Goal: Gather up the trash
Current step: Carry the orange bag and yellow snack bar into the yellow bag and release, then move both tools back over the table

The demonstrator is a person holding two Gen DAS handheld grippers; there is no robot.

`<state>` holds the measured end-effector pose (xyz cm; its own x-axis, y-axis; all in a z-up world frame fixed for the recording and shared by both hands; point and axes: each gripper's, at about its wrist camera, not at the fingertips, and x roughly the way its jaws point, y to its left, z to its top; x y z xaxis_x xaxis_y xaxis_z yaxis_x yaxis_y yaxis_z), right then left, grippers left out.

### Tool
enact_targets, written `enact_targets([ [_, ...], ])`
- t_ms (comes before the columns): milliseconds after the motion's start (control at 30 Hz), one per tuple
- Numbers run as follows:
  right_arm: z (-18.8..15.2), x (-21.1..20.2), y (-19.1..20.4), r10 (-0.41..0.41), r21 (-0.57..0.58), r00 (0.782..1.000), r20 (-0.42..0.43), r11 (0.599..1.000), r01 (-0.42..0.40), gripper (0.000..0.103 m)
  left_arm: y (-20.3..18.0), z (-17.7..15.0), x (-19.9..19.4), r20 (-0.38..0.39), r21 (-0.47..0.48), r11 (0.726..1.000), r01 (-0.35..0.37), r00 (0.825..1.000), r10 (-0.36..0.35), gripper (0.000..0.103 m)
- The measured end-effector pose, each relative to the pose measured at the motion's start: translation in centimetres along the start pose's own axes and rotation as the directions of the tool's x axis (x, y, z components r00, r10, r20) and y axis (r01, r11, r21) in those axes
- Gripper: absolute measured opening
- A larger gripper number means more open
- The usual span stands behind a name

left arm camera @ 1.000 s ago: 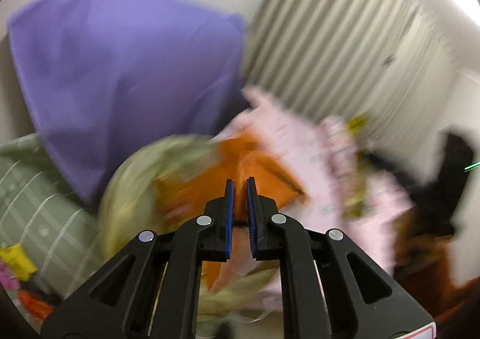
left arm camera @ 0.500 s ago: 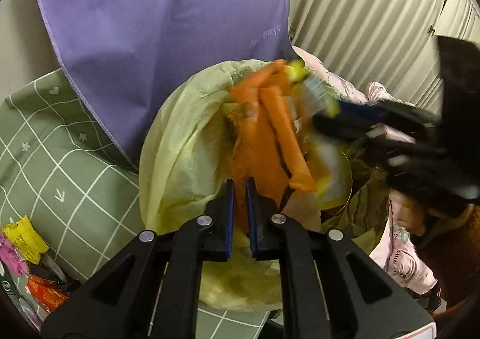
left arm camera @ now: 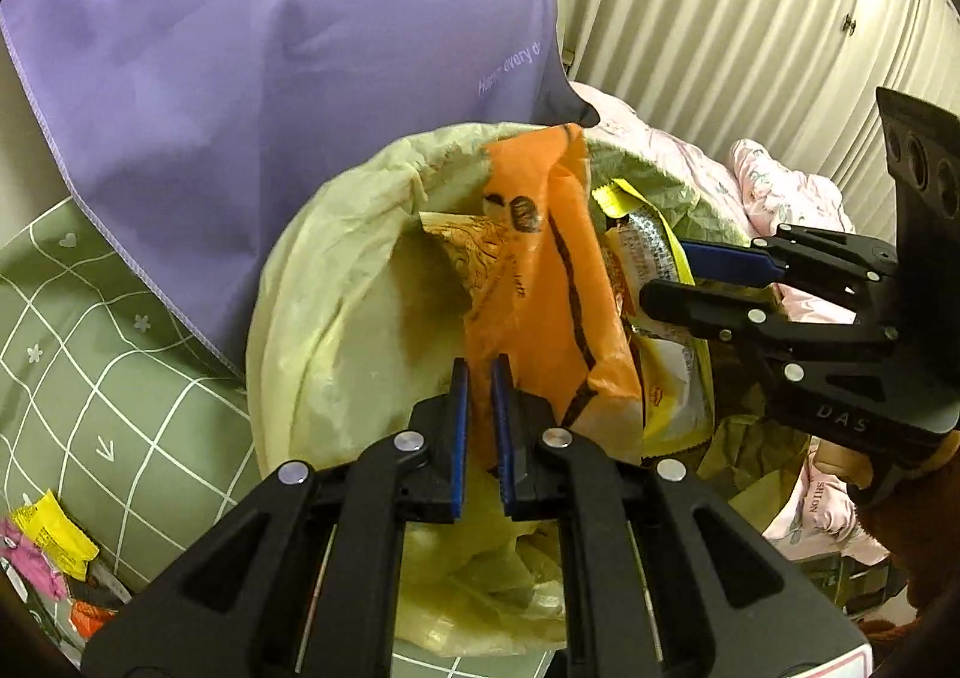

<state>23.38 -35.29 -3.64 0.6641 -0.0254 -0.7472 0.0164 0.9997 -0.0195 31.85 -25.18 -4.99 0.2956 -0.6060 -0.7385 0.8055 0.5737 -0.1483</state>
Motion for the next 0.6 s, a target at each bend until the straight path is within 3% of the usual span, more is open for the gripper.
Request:
enact_targets([
  [133,-0.2,-0.6,-0.2,0.017,0.028,1.0,0.023,0.999,-0.018,0.033,0.2,-0.9,-1.6,0.023,-0.038,0.999,0.028,0.999,-0.027,0.01],
  [233,-0.3,-1.2,-0.3,0.046,0.061,0.998,0.048,0.997,-0.049,0.041,1.1,-1.4,-3.4,0.066,-0.082,0.995,0.051,0.997,-0.046,0.024],
  [333,-0.3,-1.9,0.3,0.032,0.054,0.997,0.064,0.998,-0.035,0.047,1.6,-2.0,-5.5,0.111,-0.111,0.993,0.036,0.994,-0.023,0.031],
  [400,-0.2,-2.5,0.7,0.025,0.047,0.997,0.075,0.998,-0.029,0.047,2.1,-2.4,-7.1,0.154,-0.138,0.99,0.02,0.988,0.002,0.04],
  [600,0.1,-4.7,1.4,0.0,0.055,0.992,0.125,0.998,-0.007,0.048,3.8,-5.0,-11.8,0.24,-0.22,0.972,-0.084,0.961,0.138,0.05],
])
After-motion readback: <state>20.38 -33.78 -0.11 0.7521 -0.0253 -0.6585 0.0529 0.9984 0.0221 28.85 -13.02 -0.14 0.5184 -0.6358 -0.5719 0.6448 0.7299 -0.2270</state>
